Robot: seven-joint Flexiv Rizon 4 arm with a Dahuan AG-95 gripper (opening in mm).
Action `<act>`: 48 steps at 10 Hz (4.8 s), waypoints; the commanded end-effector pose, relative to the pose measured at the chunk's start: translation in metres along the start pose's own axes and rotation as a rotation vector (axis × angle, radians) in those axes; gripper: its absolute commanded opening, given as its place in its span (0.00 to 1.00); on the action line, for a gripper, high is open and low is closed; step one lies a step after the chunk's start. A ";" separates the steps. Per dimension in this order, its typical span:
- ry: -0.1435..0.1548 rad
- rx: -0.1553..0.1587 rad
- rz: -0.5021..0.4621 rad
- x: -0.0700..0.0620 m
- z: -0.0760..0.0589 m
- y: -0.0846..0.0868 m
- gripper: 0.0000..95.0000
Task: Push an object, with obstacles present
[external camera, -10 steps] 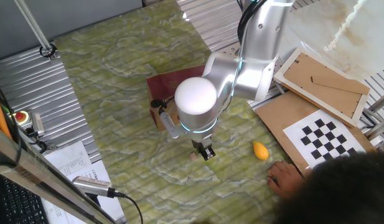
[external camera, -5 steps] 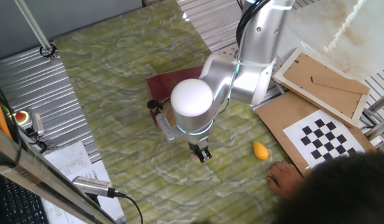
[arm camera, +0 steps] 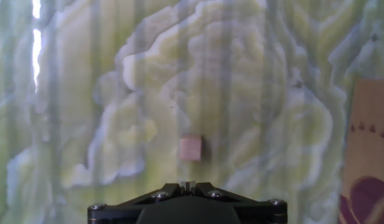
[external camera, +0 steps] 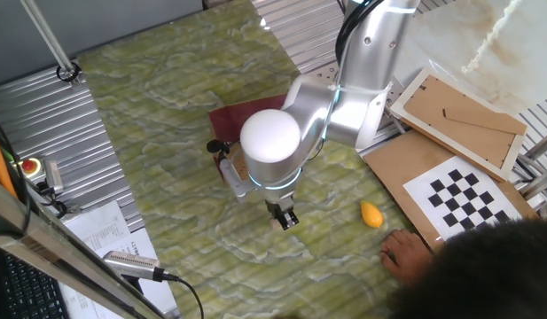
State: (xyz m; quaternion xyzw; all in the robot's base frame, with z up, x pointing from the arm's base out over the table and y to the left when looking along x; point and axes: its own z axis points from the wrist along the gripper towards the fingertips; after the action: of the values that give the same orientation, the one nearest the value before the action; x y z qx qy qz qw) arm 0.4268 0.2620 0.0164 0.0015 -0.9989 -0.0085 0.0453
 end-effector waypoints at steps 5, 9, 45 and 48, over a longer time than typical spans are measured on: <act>-0.001 -0.001 0.010 -0.012 -0.003 0.001 0.00; 0.000 -0.005 0.019 -0.026 -0.009 0.001 0.00; -0.001 -0.017 0.036 -0.043 0.000 0.005 0.00; -0.003 -0.017 0.038 -0.048 0.001 0.004 0.00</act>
State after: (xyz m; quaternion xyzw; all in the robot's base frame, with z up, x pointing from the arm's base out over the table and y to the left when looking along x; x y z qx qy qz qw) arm 0.4758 0.2663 0.0105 -0.0181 -0.9988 -0.0166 0.0423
